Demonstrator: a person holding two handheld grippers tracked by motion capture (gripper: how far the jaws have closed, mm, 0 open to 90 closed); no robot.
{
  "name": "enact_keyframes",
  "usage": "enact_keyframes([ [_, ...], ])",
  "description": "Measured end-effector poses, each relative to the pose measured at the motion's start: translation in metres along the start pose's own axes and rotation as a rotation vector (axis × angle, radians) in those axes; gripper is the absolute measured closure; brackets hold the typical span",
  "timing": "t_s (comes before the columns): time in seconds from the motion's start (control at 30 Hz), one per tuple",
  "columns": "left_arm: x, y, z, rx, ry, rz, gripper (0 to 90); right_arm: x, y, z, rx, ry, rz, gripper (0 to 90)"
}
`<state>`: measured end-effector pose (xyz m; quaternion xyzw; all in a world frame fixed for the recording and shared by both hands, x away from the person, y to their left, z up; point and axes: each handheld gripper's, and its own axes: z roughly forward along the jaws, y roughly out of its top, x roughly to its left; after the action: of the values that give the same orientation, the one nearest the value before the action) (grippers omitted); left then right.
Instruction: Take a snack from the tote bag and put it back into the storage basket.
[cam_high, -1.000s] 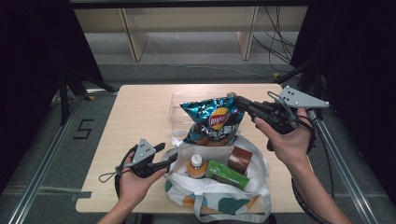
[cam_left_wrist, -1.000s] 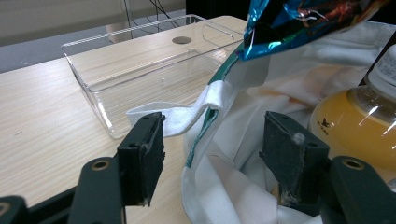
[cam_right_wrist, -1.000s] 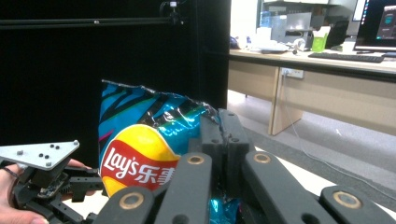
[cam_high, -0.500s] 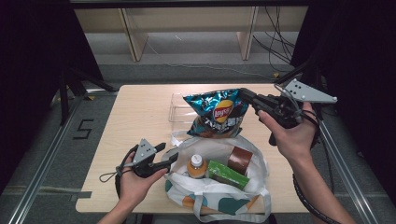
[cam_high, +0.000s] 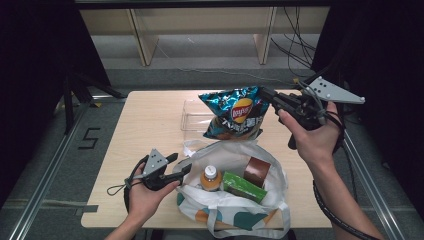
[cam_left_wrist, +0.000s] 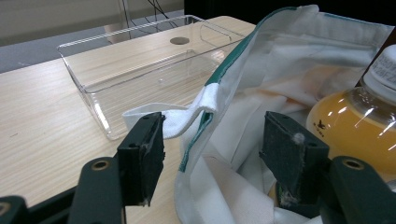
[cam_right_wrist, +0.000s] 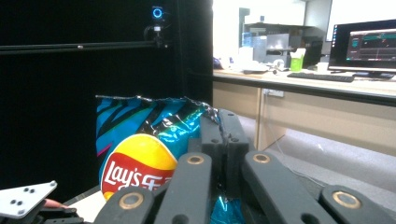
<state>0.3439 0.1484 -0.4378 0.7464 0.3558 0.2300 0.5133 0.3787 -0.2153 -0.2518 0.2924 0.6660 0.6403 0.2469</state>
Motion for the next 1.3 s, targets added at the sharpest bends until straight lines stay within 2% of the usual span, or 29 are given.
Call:
enact_keyframes([
  [0.03,0.000,0.000,0.000,-0.001,0.001,-0.002,38.4,-0.002,0.001,0.001,-0.009,0.000,-0.018,90.0],
  [0.1,0.000,0.000,0.000,-0.001,0.001,0.000,38.4,-0.002,0.003,0.001,-0.002,0.001,-0.004,90.0],
  [0.13,0.000,0.000,0.000,-0.008,-0.005,-0.002,38.4,-0.003,0.003,0.002,-0.011,-0.005,-0.015,90.0],
  [0.17,0.000,0.000,0.000,-0.010,-0.005,-0.002,38.4,-0.002,0.003,0.003,-0.009,-0.010,0.006,90.0],
  [0.23,0.000,0.000,-0.001,-0.011,0.000,-0.003,38.4,-0.005,0.004,0.004,-0.013,-0.015,-0.012,90.0],
  [0.33,0.001,0.000,-0.001,-0.009,0.003,-0.003,38.4,-0.006,0.003,0.006,-0.005,-0.013,0.011,90.0],
  [0.37,0.001,-0.001,-0.001,-0.012,0.001,-0.006,38.4,-0.008,0.003,0.007,-0.013,-0.022,-0.005,90.0],
  [0.47,0.000,0.000,-0.002,-0.010,0.006,-0.004,38.4,-0.010,0.003,0.009,-0.005,-0.027,-0.003,90.0],
  [0.53,0.000,0.000,-0.002,-0.009,0.006,-0.001,38.3,-0.010,0.002,0.009,-0.004,-0.025,0.017,90.0],
  [0.67,0.001,-0.001,-0.003,-0.002,0.008,0.001,38.1,-0.013,0.002,0.013,-0.008,-0.034,0.002,90.0],
  [0.7,0.001,-0.001,-0.002,-0.015,-0.002,0.001,38.1,-0.013,0.002,0.013,-0.001,-0.037,0.010,90.0],
  [0.8,0.002,-0.001,-0.004,-0.011,0.010,0.003,38.1,-0.015,0.003,0.016,-0.013,-0.053,0.000,90.0],
  [0.87,0.002,-0.001,-0.005,-0.012,0.011,0.004,38.1,-0.016,0.003,0.018,0.000,-0.054,0.007,90.0],
  [0.9,0.000,-0.002,-0.006,-0.004,0.011,-0.022,38.1,-0.016,0.003,0.019,-0.007,-0.054,0.005,90.0],
  [0.93,0.003,-0.001,-0.004,-0.023,0.006,0.011,38.1,-0.017,0.003,0.019,-0.008,-0.055,-0.009,90.0],
  [0.97,0.004,-0.001,-0.005,-0.024,0.009,0.021,38.1,-0.016,0.002,0.020,-0.007,-0.061,0.004,90.0],
  [1.0,0.002,-0.002,-0.005,-0.018,0.008,-0.009,38.1,-0.018,0.003,0.021,-0.009,-0.065,-0.018,90.0],
  [1.1,0.002,-0.002,-0.007,-0.016,0.018,0.006,38.1,-0.018,0.002,0.023,-0.011,-0.068,-0.003,90.0],
  [1.17,0.001,-0.002,-0.008,-0.013,0.019,-0.008,38.1,-0.019,0.002,0.024,-0.004,-0.071,0.012,90.0],
  [1.2,0.002,-0.002,-0.007,-0.022,0.013,-0.002,38.1,-0.020,0.002,0.025,-0.011,-0.074,-0.005,90.0],
  [1.27,0.002,-0.002,-0.007,-0.025,0.013,0.000,38.1,-0.020,0.002,0.026,-0.007,-0.076,0.015,90.0],
  [1.3,0.002,-0.003,-0.008,-0.022,0.015,-0.013,38.1,-0.022,0.002,0.027,-0.008,-0.081,-0.004,90.0],
])
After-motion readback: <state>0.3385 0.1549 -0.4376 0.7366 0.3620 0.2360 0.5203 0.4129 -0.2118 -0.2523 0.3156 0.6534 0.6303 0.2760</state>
